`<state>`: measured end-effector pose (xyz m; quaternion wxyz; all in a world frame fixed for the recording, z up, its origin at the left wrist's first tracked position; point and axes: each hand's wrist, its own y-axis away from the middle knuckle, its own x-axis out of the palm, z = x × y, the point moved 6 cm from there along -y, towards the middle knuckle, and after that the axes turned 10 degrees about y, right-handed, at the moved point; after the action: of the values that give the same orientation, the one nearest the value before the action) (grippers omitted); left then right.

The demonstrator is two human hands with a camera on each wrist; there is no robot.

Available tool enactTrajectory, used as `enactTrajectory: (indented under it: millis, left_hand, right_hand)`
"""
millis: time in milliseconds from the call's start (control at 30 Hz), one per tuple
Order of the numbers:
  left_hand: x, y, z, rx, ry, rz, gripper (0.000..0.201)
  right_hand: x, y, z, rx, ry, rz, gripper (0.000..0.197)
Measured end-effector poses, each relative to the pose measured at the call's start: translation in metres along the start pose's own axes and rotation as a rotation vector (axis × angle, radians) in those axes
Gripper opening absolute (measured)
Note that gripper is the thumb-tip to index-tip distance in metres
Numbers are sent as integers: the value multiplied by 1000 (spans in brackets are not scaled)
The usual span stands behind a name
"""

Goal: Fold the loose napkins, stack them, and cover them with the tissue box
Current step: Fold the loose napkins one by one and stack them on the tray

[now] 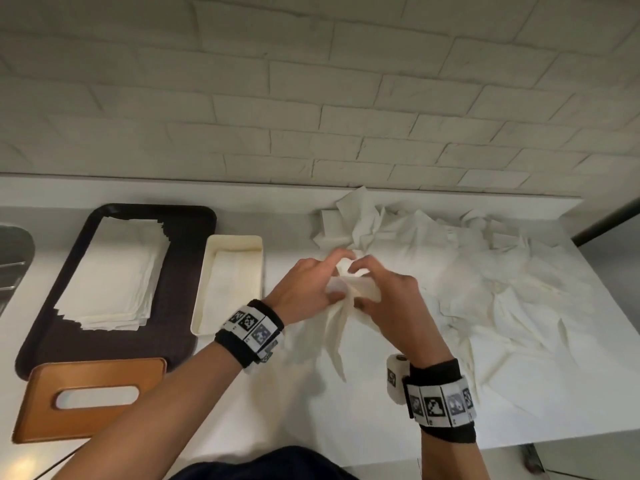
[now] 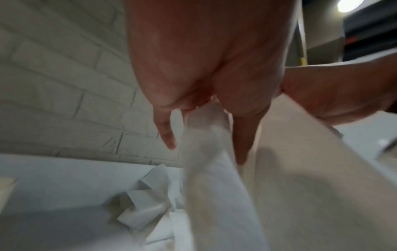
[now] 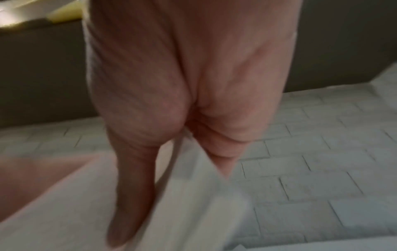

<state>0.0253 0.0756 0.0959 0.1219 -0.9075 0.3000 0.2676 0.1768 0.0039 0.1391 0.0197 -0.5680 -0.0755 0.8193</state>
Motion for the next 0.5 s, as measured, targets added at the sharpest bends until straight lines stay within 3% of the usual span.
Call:
enactTrajectory:
  millis: [100, 200, 300, 500]
  left_hand:
    - [-20, 5, 11, -84, 248, -109, 42]
    - [-32, 14, 20, -132, 377, -146, 21]
    - [-33, 25, 31, -166, 421, -141, 4]
    - [-25, 30, 33, -303, 632, -169, 26]
  right_hand:
    - [-21, -2, -15, 192, -299, -135, 39]
    - [-18, -4, -28, 245, -270, -178, 13]
    - [-9, -13, -33, 259, -332, -196, 10]
    - [19, -37, -21, 190, -284, -50, 9]
